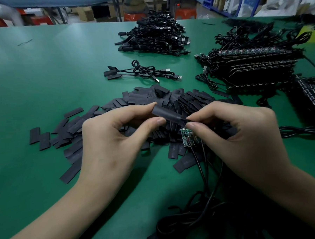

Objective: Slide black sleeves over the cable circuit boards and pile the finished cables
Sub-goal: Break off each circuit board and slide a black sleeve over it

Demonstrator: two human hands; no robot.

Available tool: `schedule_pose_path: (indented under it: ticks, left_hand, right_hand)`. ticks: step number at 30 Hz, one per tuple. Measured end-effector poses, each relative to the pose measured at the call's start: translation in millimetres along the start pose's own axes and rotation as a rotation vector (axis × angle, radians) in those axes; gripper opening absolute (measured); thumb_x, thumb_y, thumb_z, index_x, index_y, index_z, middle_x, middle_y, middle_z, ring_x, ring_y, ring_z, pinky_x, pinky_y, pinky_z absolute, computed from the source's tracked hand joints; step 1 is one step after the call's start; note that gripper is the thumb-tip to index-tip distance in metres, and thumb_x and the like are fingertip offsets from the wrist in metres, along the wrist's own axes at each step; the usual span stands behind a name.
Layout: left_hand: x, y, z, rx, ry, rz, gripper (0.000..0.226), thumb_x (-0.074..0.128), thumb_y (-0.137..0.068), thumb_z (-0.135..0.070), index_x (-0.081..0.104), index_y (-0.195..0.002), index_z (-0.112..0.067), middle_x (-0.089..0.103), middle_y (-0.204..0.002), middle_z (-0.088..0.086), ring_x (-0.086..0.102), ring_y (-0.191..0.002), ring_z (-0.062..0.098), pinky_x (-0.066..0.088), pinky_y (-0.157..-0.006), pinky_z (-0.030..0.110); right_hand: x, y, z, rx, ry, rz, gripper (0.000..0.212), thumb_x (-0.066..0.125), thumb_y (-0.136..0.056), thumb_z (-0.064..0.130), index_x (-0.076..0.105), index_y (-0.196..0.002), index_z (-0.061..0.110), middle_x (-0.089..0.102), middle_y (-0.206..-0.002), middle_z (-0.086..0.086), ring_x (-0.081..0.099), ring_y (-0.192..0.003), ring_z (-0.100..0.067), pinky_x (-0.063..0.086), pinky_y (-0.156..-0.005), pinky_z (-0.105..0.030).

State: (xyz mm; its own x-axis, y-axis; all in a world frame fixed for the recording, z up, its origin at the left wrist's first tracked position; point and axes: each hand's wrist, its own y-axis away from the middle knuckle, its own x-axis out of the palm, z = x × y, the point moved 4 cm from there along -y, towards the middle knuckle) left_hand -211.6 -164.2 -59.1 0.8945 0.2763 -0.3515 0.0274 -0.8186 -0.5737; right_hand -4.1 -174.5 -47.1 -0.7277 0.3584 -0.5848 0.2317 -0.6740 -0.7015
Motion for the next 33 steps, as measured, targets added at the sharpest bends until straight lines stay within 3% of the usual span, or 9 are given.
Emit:
schedule_pose_path:
  ticks: [4, 18, 22, 25, 28, 33]
  left_hand:
    - [1, 1, -3, 0.018, -0.081, 0.004, 0.025, 0.077, -0.081, -0.035, 0.074, -0.106, -0.033, 0.069, -0.097, -0.030, 0.069, -0.086, -0.011, 0.047, -0.082, 0.004]
    - [2, 4, -8, 0.096, -0.206, 0.046, 0.031, 0.077, -0.081, -0.037, 0.079, -0.104, -0.017, 0.070, -0.094, -0.020, 0.068, -0.090, -0.006, 0.046, -0.084, 0.003]
    - [5, 3, -8, 0.054, -0.145, 0.083, 0.036, 0.081, -0.078, -0.050, 0.078, -0.105, -0.026, 0.074, -0.087, -0.020, 0.070, -0.081, -0.007, 0.053, -0.081, 0.012]
    - [7, 2, -7, 0.005, -0.099, 0.091, 0.045, 0.081, -0.072, -0.058, 0.074, -0.108, -0.032, 0.074, -0.082, -0.018, 0.071, -0.080, -0.004, 0.052, -0.081, 0.011]
    - [6, 1, -7, 0.005, -0.087, 0.101, 0.042, 0.080, -0.071, -0.053, 0.072, -0.108, -0.034, 0.072, -0.083, -0.023, 0.070, -0.081, -0.006, 0.050, -0.081, 0.008]
    - [3, -1, -10, 0.072, -0.140, 0.135, 0.039, 0.084, -0.075, -0.049, 0.073, -0.107, -0.030, 0.070, -0.086, -0.025, 0.069, -0.081, -0.006, 0.046, -0.081, 0.005]
  right_hand:
    - [2, 1, 1, 0.016, 0.005, 0.009, 0.004, 0.077, -0.090, 0.020, 0.078, -0.088, 0.016, 0.073, -0.079, 0.012, 0.067, -0.074, -0.003, 0.049, -0.065, -0.022]
    - [3, 3, 4, 0.044, 0.012, 0.019, 0.004, 0.077, -0.090, 0.020, 0.078, -0.087, 0.017, 0.072, -0.074, 0.010, 0.067, -0.068, -0.005, 0.049, -0.060, -0.025]
    - [2, 2, 9, -0.012, 0.066, 0.004, 0.006, 0.074, -0.091, 0.023, 0.078, -0.088, 0.018, 0.074, -0.078, 0.009, 0.066, -0.073, -0.006, 0.048, -0.064, -0.025]
    - [6, 4, 12, -0.059, 0.101, 0.029, 0.007, 0.074, -0.092, 0.024, 0.078, -0.091, 0.018, 0.075, -0.084, 0.007, 0.068, -0.077, -0.010, 0.050, -0.069, -0.031]
    - [8, 4, 10, -0.057, 0.081, 0.070, 0.006, 0.073, -0.093, 0.023, 0.077, -0.094, 0.019, 0.075, -0.086, 0.008, 0.069, -0.079, -0.011, 0.051, -0.070, -0.032]
    - [8, 1, 7, 0.027, -0.133, 0.130, 0.001, 0.076, -0.090, 0.017, 0.077, -0.092, 0.017, 0.074, -0.080, 0.012, 0.070, -0.074, -0.003, 0.053, -0.065, -0.023]
